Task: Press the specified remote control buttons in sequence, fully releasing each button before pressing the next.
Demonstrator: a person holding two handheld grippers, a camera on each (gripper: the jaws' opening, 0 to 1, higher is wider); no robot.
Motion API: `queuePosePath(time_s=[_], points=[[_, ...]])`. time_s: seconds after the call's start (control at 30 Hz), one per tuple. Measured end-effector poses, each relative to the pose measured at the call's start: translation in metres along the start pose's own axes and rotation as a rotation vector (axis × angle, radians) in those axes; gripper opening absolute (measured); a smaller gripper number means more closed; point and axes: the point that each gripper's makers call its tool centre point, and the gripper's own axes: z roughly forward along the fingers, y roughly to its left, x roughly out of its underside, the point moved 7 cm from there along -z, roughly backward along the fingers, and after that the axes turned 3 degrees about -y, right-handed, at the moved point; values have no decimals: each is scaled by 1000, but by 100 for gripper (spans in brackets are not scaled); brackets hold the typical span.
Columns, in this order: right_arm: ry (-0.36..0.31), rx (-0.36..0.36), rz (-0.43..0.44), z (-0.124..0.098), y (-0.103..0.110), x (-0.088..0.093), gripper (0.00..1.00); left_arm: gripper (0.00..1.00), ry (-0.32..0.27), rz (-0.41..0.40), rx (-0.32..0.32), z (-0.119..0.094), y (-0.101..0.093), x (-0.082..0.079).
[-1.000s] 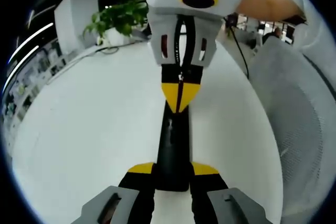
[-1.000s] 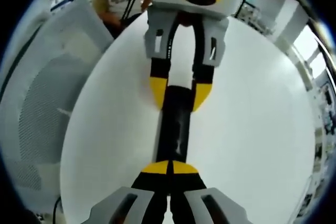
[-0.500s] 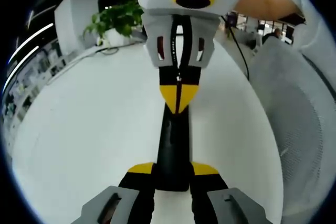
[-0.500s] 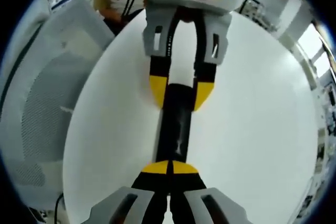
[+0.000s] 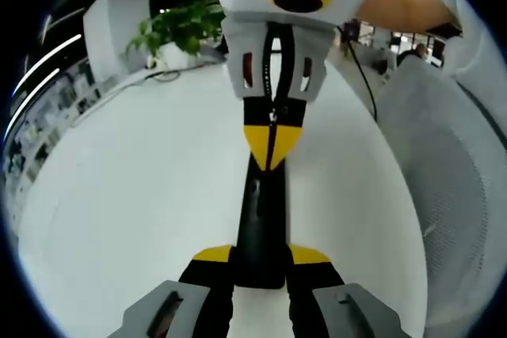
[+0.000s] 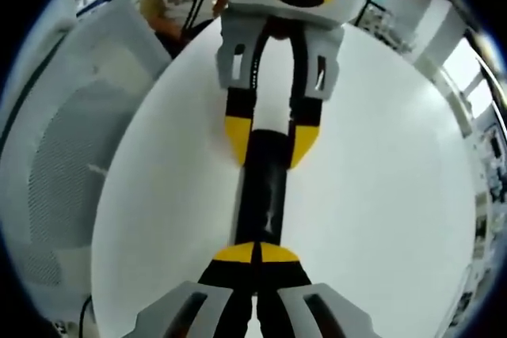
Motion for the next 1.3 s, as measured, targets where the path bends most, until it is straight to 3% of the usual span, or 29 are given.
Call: queuePosePath(time_s=[0.83, 1.17, 1.3], points=[[-23, 31, -5, -7, 5, -5, 0, 24, 3, 3, 3, 0, 0, 0], [-83, 51, 45, -22, -12, -10, 0, 24, 5, 2, 2, 0, 0, 0], [-77, 45, 33, -23, -16, -11, 0, 24, 4, 2, 2, 0, 0, -1]])
